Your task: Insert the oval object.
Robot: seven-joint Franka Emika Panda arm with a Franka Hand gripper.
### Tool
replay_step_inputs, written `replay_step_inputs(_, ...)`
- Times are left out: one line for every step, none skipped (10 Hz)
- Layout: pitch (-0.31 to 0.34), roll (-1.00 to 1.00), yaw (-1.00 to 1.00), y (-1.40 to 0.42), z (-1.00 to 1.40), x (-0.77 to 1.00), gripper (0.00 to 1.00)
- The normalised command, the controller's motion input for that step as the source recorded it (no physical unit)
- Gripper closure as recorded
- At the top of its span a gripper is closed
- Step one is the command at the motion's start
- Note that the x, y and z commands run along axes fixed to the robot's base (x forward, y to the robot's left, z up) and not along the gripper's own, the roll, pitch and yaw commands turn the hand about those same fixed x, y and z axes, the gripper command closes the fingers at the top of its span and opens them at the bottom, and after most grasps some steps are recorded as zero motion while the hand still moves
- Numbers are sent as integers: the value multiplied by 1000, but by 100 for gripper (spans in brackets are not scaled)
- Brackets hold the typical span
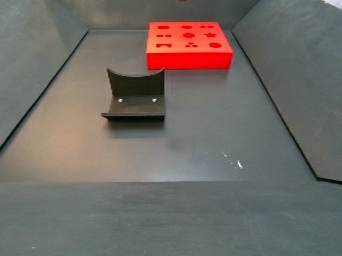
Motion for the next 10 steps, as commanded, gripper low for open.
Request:
replay_step_inputs(0,-30,0,0,-71,0,100)
replay_step_inputs(0,-44,-34,0,-83,0,100)
replay_step_inputs(0,-57,-117,0,-71,3,100)
replay_step_inputs(0,-6,-334,0,-17,0,100)
replay_step_inputs(16,0,-534,0,0,34,100)
replay_step_inputs(57,7,-794,6,60,66,100)
replay_step_inputs(51,0,-886,63,203,20,100)
replay_step_inputs(24,0,-917,54,223,63,100)
replay_step_inputs(4,-7,-943,46,214,74,100)
replay_step_inputs(0,-27,-934,43,189,114,100)
